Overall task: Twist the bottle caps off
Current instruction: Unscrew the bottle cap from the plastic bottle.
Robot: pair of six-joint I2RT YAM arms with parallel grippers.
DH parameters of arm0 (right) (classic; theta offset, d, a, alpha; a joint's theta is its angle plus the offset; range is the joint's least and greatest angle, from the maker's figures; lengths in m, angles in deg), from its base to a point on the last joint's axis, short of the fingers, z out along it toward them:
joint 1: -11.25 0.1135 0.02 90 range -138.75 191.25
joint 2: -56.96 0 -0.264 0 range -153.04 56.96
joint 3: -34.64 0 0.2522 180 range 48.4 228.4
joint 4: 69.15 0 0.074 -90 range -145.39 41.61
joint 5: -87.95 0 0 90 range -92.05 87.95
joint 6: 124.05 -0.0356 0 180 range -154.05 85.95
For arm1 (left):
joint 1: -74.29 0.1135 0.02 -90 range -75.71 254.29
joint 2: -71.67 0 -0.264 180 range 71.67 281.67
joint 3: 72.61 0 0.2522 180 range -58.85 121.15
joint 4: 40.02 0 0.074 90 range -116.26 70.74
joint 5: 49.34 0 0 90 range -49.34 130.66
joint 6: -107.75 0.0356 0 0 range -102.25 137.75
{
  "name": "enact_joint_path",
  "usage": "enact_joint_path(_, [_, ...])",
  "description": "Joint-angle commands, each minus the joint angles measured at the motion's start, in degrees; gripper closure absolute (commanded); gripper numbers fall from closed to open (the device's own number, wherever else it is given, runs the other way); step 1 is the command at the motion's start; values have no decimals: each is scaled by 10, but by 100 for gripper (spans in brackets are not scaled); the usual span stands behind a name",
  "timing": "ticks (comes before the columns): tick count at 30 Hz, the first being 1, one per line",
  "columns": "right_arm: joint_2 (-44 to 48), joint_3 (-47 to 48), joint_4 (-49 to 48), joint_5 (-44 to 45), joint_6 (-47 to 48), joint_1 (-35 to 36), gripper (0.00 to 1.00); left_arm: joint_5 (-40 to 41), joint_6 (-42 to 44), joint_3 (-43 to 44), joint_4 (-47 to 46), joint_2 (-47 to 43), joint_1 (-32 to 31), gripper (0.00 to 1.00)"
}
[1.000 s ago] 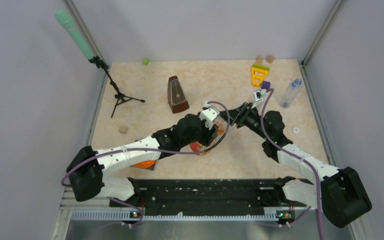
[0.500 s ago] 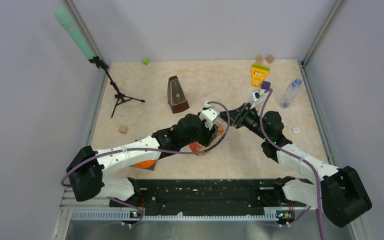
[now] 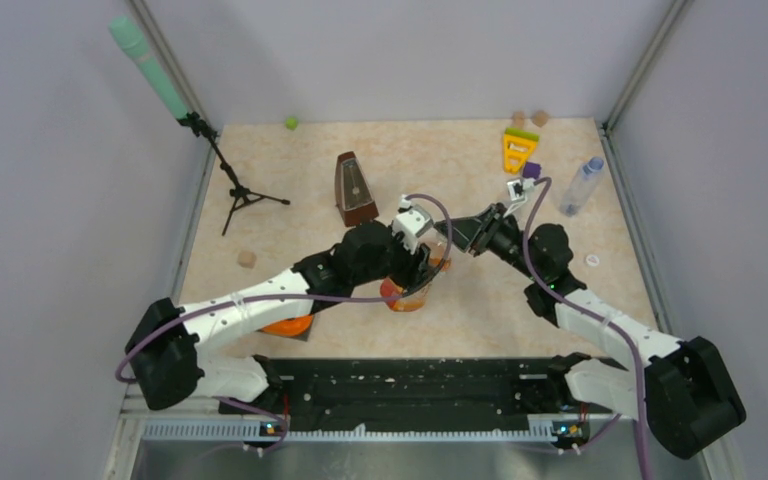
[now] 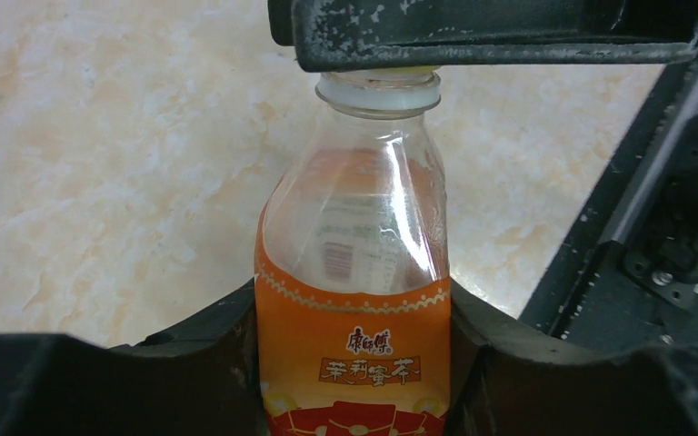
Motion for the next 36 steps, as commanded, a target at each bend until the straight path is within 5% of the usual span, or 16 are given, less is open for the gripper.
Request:
enact_joint_path(1, [19, 18, -43, -51, -14, -1, 100, -199, -9, 3, -73, -34, 44, 100])
enact_joint_path(6, [20, -1, -130, -93, -64, -29, 100, -415, -59, -10, -131, -21, 114, 100])
enact_joint_path(18, [-9, 0, -304, -241, -115, -53, 100, -714, -230, 27, -317, 52, 143, 100])
enact_joint_path(22, [-10, 9, -296, -261, -107, -53, 98, -701, -226, 29, -319, 42, 144, 100])
enact_joint_path(27, [4, 15, -225, -239, -78, -53, 58, -620, -112, 60, -151, 25, 143, 100])
enact_joint_path(36, [43, 27, -132, -188, -33, -53, 51, -454, -27, 83, -23, -19, 126, 100])
